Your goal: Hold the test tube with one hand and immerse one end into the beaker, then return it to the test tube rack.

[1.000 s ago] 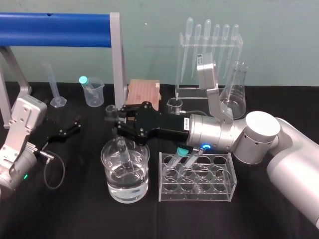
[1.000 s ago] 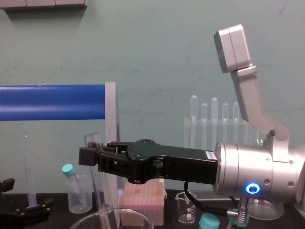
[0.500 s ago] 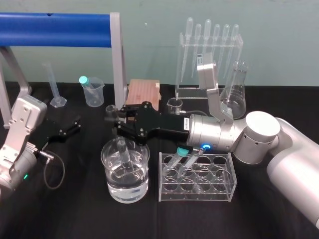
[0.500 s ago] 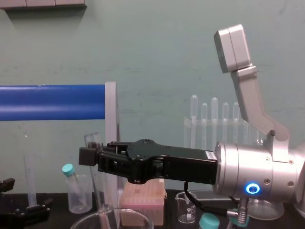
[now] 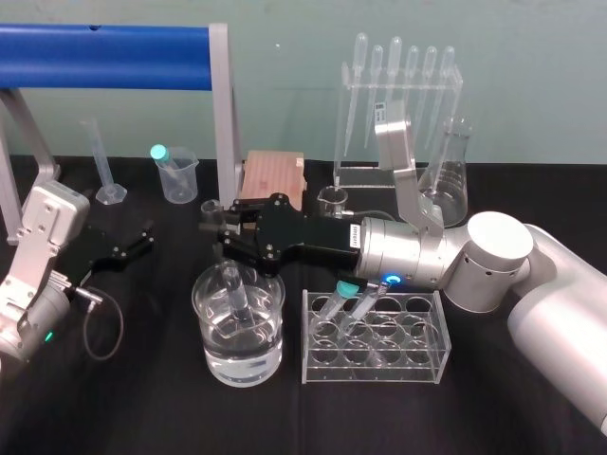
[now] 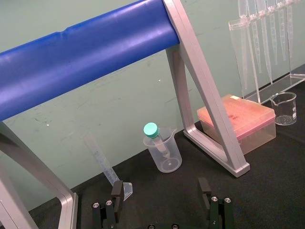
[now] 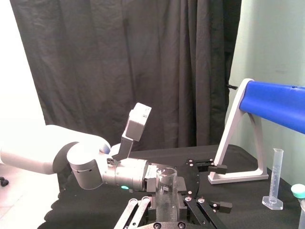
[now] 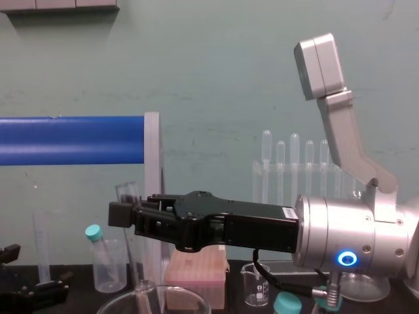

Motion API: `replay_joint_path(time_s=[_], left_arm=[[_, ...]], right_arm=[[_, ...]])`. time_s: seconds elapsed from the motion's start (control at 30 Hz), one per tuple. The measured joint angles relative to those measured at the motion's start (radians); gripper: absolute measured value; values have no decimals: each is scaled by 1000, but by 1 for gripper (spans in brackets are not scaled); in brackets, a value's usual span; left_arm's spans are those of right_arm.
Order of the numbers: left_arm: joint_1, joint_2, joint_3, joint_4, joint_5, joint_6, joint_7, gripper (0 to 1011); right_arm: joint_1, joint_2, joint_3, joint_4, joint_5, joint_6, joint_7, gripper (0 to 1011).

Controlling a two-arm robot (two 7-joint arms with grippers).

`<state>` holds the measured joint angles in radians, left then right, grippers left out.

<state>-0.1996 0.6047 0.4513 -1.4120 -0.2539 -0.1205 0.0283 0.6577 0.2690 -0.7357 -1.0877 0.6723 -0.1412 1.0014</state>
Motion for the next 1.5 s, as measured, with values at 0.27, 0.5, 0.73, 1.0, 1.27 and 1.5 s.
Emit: replay_joint_path(time_s=[0.27,0.5,0.73,1.0,1.27,1.5], left_arm=[[0,0,0,0,0,0,0,1000],[0,0,0,0,0,0,0,1000],[0,0,0,0,0,0,0,1000],[0,0,0,0,0,0,0,1000],[0,0,0,0,0,0,0,1000],[0,0,0,0,0,0,0,1000]], right_arm=[[0,0,0,0,0,0,0,242],[0,0,0,0,0,0,0,242],[0,0,0,0,0,0,0,242],[0,0,0,0,0,0,0,242],[0,0,0,0,0,0,0,242],[0,0,0,0,0,0,0,242]])
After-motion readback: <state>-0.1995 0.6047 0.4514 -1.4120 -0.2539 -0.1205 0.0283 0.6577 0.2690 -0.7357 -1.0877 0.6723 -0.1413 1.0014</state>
